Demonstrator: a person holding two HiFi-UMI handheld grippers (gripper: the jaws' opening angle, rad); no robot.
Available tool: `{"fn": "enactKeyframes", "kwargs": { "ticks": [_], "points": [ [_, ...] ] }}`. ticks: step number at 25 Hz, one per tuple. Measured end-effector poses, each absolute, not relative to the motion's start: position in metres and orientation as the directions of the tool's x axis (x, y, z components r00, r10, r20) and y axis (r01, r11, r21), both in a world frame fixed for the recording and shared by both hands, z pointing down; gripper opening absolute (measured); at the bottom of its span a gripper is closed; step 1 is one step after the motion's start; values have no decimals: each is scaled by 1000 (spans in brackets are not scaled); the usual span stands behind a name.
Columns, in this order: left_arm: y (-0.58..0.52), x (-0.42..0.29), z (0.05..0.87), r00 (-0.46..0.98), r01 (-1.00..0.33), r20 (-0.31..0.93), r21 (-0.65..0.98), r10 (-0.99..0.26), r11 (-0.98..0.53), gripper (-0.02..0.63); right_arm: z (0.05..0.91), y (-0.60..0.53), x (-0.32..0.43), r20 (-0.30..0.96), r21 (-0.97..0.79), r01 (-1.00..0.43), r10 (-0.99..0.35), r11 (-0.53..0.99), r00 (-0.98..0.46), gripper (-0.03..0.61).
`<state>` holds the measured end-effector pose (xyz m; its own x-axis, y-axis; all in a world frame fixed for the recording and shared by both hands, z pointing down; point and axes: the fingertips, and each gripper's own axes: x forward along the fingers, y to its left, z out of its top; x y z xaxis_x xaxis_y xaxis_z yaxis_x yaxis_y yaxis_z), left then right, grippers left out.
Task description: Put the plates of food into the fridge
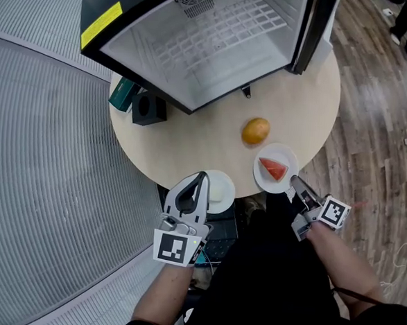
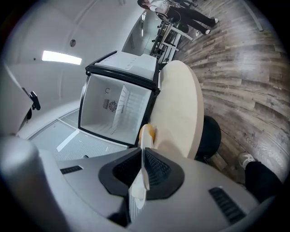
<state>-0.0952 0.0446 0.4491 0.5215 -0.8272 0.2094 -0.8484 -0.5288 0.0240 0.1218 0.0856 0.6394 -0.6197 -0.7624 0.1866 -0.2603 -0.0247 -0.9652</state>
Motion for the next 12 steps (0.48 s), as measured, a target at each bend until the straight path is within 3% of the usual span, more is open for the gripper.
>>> {"fn": "enactKeyframes", "kwargs": {
  "ticks": [12],
  "points": [
    [38, -103, 425, 491, -868, 169, 10, -854, -497, 3, 583, 59, 114, 41, -989, -138, -773, 60, -634, 20]
  ]
}}
